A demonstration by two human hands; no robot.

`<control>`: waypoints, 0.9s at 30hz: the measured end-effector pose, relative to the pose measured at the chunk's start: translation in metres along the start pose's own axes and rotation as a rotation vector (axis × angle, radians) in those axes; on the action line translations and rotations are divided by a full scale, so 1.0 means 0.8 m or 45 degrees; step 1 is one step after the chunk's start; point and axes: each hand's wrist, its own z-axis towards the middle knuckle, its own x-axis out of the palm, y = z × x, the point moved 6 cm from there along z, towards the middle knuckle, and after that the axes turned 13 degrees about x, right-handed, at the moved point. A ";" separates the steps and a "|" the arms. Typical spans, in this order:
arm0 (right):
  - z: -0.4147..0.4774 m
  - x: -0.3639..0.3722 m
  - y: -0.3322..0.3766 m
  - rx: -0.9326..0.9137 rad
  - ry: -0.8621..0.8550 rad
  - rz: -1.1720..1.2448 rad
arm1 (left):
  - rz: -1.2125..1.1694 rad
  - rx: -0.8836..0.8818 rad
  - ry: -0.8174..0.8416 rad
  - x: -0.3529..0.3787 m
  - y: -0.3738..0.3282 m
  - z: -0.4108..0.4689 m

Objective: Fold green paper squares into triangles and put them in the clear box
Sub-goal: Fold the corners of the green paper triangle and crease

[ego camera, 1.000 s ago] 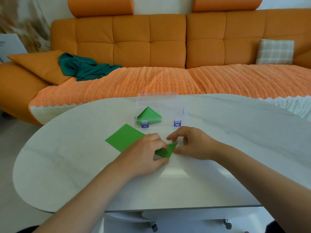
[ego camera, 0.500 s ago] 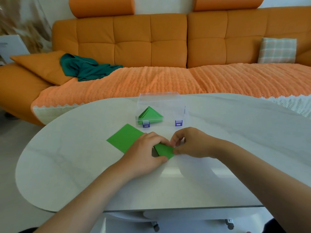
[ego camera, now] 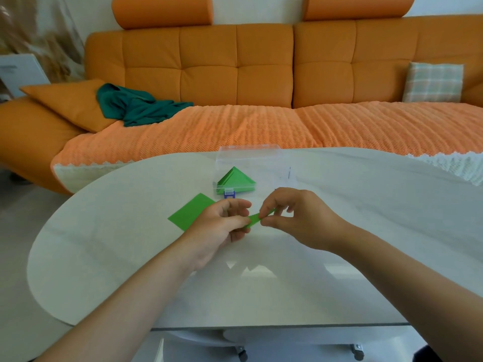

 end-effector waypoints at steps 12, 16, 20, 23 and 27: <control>0.006 0.004 -0.006 0.274 0.152 0.285 | 0.507 0.369 0.070 -0.008 -0.028 -0.001; 0.007 0.007 -0.012 0.334 0.126 0.269 | 0.628 0.386 0.092 -0.008 -0.025 -0.001; 0.003 0.013 -0.011 0.350 0.109 0.230 | 0.779 0.470 0.075 -0.006 -0.027 -0.004; -0.001 0.018 -0.003 0.300 0.066 0.148 | 0.886 0.542 0.089 -0.002 -0.029 -0.008; 0.000 0.019 0.002 0.256 -0.001 0.057 | 0.935 0.597 0.134 0.000 -0.031 -0.009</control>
